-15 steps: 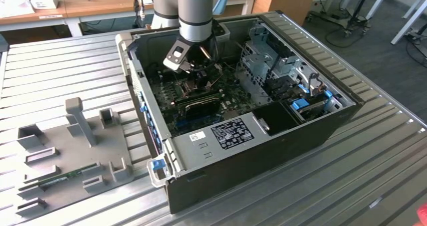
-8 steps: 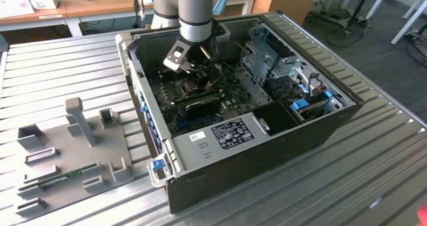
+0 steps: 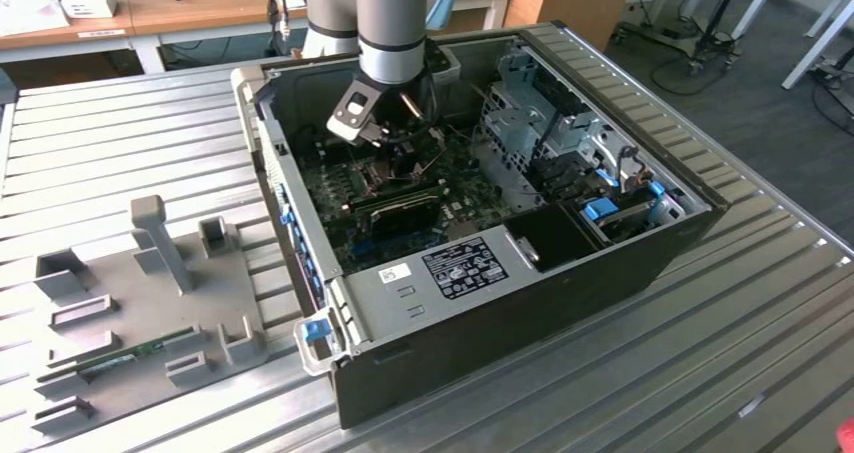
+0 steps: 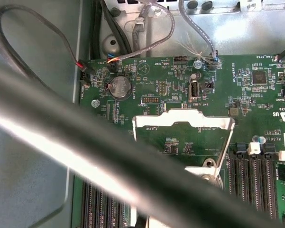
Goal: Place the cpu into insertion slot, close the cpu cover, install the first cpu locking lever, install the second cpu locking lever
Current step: 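Place the cpu into insertion slot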
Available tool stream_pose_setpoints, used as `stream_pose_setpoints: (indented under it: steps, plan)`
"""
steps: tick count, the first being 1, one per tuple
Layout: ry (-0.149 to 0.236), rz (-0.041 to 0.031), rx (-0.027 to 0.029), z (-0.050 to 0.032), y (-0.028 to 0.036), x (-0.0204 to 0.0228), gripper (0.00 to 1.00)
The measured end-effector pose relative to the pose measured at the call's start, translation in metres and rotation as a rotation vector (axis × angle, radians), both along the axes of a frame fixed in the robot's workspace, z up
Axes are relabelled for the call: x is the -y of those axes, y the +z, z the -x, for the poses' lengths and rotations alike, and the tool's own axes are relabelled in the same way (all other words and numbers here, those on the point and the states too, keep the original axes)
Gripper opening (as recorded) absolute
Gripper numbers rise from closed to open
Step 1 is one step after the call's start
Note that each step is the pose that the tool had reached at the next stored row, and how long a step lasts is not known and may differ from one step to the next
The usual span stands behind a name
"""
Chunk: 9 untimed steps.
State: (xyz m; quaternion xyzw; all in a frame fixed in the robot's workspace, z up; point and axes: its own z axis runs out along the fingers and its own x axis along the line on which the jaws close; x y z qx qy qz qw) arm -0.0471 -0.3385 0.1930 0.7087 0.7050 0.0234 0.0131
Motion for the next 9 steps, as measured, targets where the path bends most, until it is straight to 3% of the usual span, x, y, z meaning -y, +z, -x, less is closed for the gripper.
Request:
stream_pose_setpoints:
  steps: [6,9]
  plan:
    - [-0.002,0.0003,-0.0006,0.0001,0.0022,0.0001,0.54]
    - [-0.023,0.0008,-0.0008,0.0002,0.0022,0.0002,0.54]
